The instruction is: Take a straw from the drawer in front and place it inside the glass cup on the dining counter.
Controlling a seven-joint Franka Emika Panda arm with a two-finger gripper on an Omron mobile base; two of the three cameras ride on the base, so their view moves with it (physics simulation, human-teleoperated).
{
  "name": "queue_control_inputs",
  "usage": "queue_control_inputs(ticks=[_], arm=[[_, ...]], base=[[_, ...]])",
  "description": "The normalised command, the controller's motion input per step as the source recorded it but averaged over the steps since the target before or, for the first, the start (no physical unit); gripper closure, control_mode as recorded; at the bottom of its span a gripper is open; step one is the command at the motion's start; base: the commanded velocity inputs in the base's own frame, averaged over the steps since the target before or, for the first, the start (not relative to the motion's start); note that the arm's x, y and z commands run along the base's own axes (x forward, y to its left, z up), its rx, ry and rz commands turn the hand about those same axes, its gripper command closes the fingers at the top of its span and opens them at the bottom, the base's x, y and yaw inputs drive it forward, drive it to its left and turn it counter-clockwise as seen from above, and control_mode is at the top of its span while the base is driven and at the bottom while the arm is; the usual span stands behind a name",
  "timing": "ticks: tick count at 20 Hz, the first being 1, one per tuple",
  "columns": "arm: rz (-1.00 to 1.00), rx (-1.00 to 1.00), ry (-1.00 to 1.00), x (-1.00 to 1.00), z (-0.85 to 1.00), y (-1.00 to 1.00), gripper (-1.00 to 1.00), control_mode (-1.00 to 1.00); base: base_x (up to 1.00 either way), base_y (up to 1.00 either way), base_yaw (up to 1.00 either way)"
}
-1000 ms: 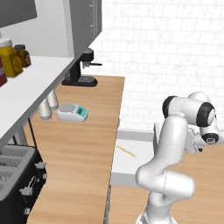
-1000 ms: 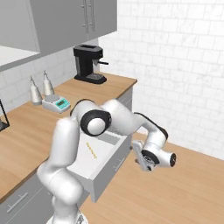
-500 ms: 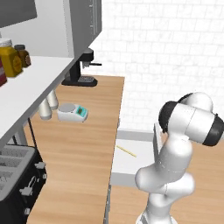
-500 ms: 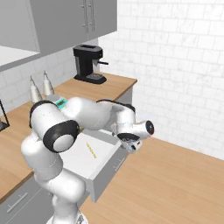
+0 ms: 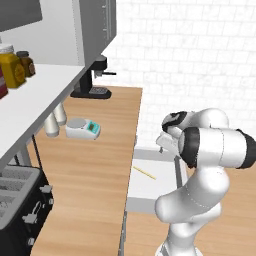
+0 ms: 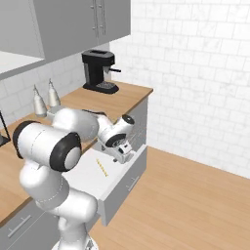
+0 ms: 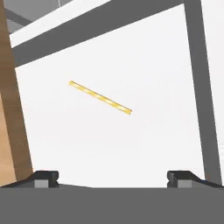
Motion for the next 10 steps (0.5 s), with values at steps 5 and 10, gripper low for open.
queue_control_inputs(ticks=[5, 10], arm=[[0.04, -0.14, 0.15, 0.36, -0.54, 0.04, -1.0, -1.0], [0.0, -0.16, 0.09, 0.28, -0.56, 0.0, -1.0, -1.0]], base=[[0.0, 0.0, 0.0], [0.0, 0.0, 0.0]])
